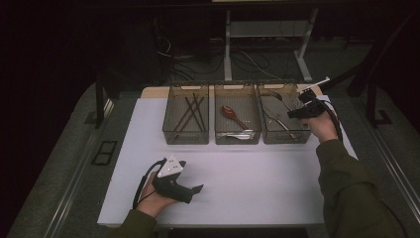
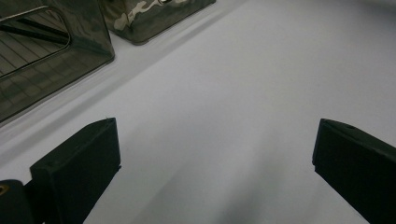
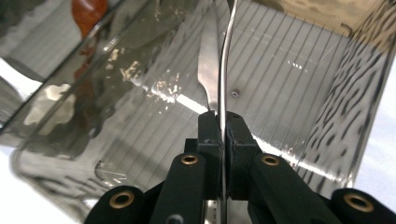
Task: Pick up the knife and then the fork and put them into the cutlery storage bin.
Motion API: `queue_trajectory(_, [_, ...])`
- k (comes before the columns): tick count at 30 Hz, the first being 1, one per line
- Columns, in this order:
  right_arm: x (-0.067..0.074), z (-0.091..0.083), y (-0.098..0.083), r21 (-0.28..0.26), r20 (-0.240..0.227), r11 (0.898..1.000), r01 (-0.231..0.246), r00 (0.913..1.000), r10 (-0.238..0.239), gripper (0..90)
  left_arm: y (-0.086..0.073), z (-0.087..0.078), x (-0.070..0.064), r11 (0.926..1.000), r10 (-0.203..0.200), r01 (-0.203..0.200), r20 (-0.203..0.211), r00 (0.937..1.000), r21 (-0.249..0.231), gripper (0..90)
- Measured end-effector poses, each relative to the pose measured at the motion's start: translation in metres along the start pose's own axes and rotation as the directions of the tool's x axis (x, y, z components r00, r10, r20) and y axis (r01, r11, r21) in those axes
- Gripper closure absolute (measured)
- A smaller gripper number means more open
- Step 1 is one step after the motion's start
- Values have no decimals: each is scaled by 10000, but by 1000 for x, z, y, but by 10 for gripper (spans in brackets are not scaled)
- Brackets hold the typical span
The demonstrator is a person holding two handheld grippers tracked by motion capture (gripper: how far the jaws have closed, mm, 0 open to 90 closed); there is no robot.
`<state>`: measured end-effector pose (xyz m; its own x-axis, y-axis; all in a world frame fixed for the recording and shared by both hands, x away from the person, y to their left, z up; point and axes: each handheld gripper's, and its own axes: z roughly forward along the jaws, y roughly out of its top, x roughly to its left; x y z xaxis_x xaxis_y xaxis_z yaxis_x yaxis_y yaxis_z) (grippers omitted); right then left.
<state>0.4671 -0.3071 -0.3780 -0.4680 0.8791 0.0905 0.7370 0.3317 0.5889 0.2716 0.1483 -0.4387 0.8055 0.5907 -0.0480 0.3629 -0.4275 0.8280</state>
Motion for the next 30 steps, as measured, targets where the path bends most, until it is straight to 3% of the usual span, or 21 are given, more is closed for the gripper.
queue_trajectory(14, [1,28,2,1503,575,9886,63,9982,-151,849,0,0,0,10000,7,-7,85,10000,48,1])
queue_trajectory(21, [0,24,2,1227,573,9924,11,9983,-82,774,0,1,-1,10000,12,-13,118,9999,50,1])
queue_trajectory(26, [-2,18,2,656,242,9974,-285,9993,269,570,0,1,0,10000,30,-31,124,9999,70,0])
queue_trajectory(30, [-3,12,1,305,28,9986,-428,9991,427,472,0,0,0,10000,37,-37,132,9999,47,1])
